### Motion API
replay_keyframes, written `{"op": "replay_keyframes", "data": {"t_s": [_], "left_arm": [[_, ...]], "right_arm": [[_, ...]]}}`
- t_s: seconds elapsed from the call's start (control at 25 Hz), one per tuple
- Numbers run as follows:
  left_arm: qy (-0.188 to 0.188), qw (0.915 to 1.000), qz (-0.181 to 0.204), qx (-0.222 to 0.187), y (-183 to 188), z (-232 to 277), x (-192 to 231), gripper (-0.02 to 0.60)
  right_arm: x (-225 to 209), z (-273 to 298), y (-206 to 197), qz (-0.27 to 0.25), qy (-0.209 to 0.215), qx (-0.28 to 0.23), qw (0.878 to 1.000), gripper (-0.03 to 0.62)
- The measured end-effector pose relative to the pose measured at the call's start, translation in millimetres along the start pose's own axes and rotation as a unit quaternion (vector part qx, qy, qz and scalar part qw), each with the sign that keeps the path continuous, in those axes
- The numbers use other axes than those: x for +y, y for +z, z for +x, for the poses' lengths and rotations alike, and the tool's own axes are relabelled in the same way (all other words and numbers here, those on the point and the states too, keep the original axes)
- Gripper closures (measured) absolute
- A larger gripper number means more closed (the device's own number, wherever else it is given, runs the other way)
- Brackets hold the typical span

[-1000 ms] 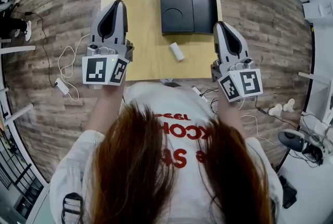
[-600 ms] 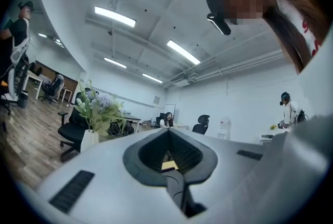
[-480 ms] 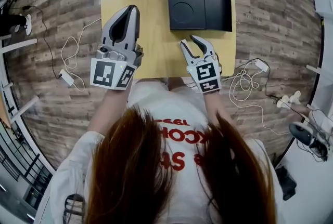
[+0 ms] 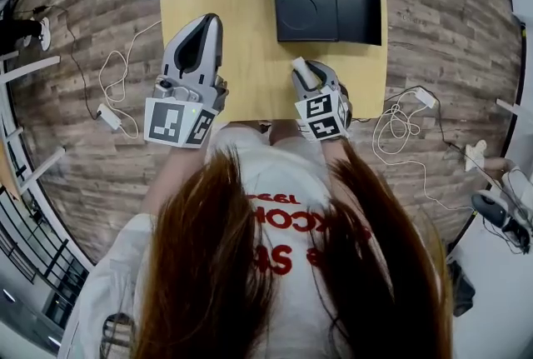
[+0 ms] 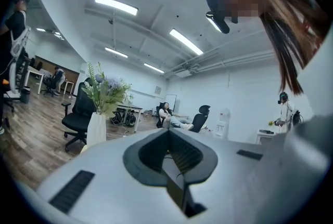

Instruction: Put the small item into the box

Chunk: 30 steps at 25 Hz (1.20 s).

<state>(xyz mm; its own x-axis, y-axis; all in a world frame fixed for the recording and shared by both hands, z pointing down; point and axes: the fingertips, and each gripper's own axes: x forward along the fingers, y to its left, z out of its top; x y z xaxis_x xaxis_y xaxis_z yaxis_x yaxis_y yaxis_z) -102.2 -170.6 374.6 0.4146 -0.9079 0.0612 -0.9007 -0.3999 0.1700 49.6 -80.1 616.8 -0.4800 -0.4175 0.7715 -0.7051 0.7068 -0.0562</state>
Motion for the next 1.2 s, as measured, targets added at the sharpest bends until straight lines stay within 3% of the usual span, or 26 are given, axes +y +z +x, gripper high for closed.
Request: {"op": "replay_keyframes", "data": {"t_s": [0.2, 0.44, 0.6, 0.88, 1.0, 1.2], "left_arm": [[0.005, 0.9999, 0.011, -0.006, 5, 0, 4, 0.575], [0.025, 0.9994, 0.010, -0.022, 24, 2, 7, 0.575], [0.024, 0.9985, 0.026, -0.041, 42, 4, 3, 0.575], [0.024, 0.9960, 0.038, -0.078, 74, 6, -4, 0.575], [0.031, 0.9947, 0.045, -0.087, 87, 1, -1, 0.575], [0.045, 0.9929, 0.059, -0.094, 94, -1, 5, 0.575]], "right_arm": [[-5, -15, 21, 0.022, -0.001, -0.044, 0.999, 0.467], [-29, -64, 84, 0.033, -0.031, -0.153, 0.987, 0.470], [-49, -110, 135, 0.029, -0.064, -0.238, 0.969, 0.470], [-70, -181, 203, 0.020, -0.097, -0.363, 0.927, 0.471], [-71, -204, 226, 0.006, -0.103, -0.399, 0.911, 0.473], [-69, -230, 236, 0.012, -0.118, -0.425, 0.898, 0.473]]}}
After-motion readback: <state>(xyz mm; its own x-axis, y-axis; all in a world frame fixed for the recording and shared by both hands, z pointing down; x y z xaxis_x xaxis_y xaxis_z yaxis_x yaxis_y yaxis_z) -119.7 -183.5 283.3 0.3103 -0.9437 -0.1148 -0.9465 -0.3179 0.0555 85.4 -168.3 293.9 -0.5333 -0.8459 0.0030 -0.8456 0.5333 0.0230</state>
